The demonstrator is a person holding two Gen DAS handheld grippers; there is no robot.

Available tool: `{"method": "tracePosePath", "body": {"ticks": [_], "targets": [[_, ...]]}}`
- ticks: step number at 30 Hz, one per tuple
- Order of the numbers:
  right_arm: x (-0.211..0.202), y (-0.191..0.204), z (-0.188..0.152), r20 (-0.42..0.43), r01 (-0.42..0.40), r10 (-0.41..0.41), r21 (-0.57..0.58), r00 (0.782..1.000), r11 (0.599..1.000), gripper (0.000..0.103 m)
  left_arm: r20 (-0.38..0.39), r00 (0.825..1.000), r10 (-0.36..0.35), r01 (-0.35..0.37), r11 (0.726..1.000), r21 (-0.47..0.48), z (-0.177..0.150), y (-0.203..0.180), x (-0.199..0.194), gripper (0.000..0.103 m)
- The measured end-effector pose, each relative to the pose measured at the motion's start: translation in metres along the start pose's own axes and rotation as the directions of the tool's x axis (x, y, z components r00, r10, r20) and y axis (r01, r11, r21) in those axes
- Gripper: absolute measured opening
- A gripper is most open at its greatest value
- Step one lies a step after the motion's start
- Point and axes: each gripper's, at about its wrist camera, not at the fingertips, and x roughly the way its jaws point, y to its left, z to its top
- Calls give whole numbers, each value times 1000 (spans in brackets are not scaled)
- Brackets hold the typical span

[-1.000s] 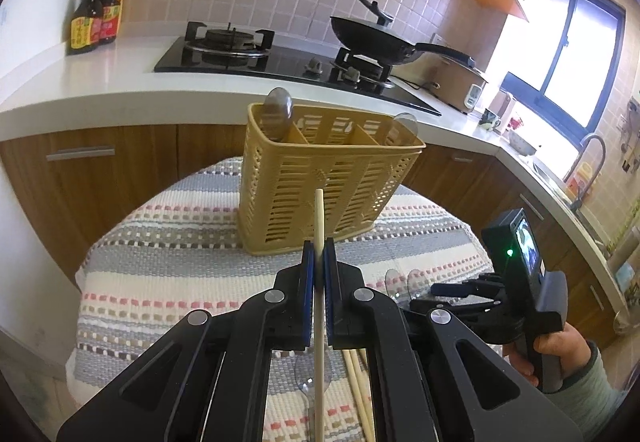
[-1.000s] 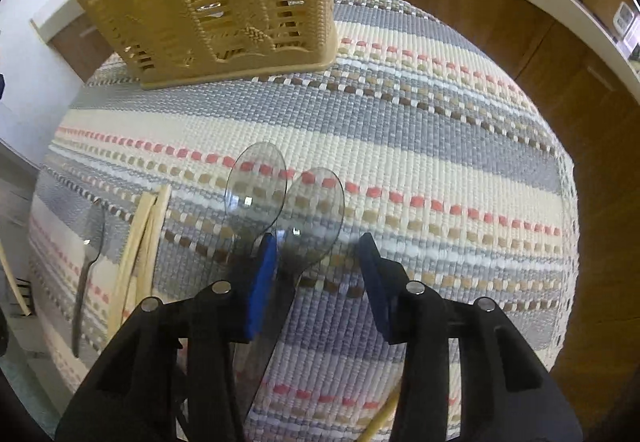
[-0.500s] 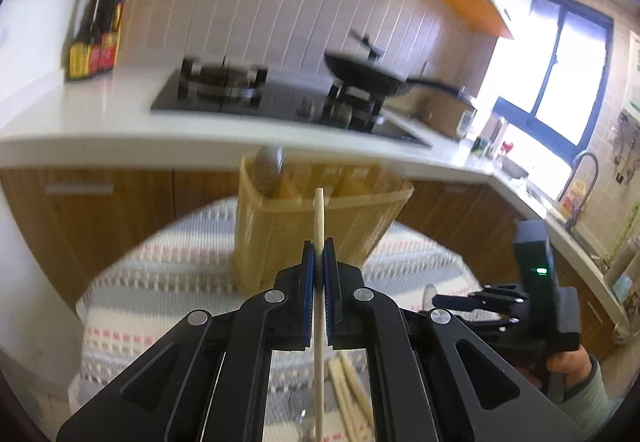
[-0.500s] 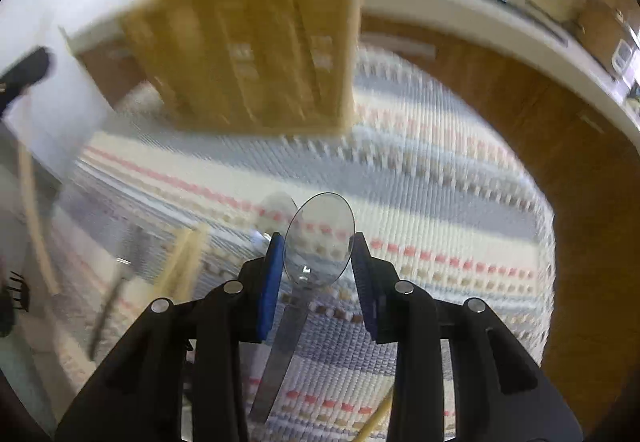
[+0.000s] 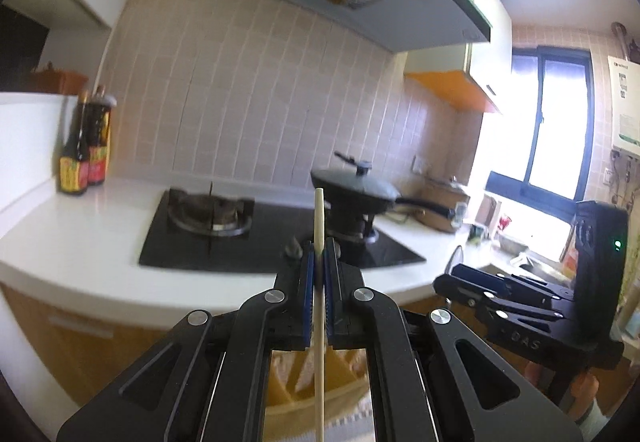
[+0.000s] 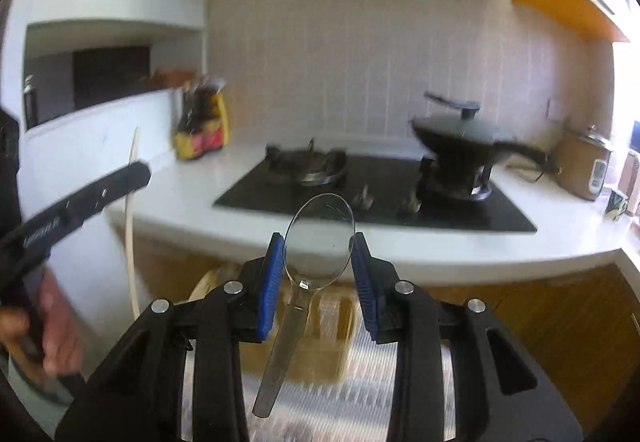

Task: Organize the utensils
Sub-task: 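Carry the chopstick and spoon over the caddy and open both grippers into it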

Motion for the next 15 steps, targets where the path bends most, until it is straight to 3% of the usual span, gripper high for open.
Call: {"method": "tracePosePath", "body": {"ticks": [7,15], "targets": [[53,-15,13,95,176,-171,-45,981,983,31,80,995,56,-59,998,30,5,9,30,2],[97,-11,-23,64,215,-209,-106,976,971,31,72,990,121,-124,992,37,-33,24,69,2]]}}
